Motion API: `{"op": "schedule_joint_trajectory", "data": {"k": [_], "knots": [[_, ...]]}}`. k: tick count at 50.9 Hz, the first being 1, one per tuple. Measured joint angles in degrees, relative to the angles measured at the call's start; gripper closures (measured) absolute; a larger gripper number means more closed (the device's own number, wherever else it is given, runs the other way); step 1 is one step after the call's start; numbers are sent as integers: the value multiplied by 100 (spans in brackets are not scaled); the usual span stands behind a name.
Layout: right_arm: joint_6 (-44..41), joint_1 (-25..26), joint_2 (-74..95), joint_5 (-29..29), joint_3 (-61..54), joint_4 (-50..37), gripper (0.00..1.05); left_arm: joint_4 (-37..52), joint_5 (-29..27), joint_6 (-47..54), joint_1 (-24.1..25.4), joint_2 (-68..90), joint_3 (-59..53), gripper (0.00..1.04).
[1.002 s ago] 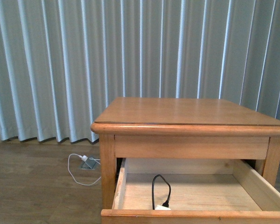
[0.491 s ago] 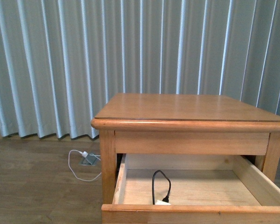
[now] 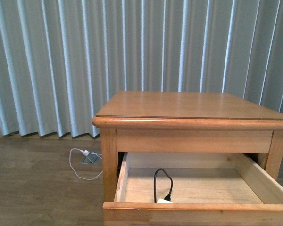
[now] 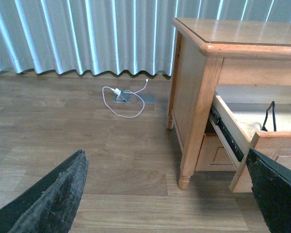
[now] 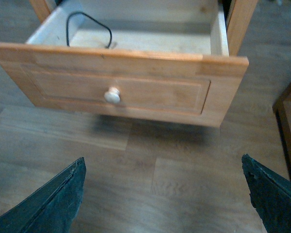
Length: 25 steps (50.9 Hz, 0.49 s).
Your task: Put charger into drawer
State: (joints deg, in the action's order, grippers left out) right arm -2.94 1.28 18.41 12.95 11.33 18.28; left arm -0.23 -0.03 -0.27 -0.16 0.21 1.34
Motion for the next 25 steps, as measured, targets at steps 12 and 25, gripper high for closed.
{"op": "schedule_joint_trajectory", "data": {"k": [12, 25], "knots": [[341, -1071, 1731, -739, 385, -699, 9, 0, -2, 0, 0, 0, 0, 6], [638, -2109, 3919, -1582, 911, -2061, 9, 0, -2, 0, 0, 0, 0, 6]]}}
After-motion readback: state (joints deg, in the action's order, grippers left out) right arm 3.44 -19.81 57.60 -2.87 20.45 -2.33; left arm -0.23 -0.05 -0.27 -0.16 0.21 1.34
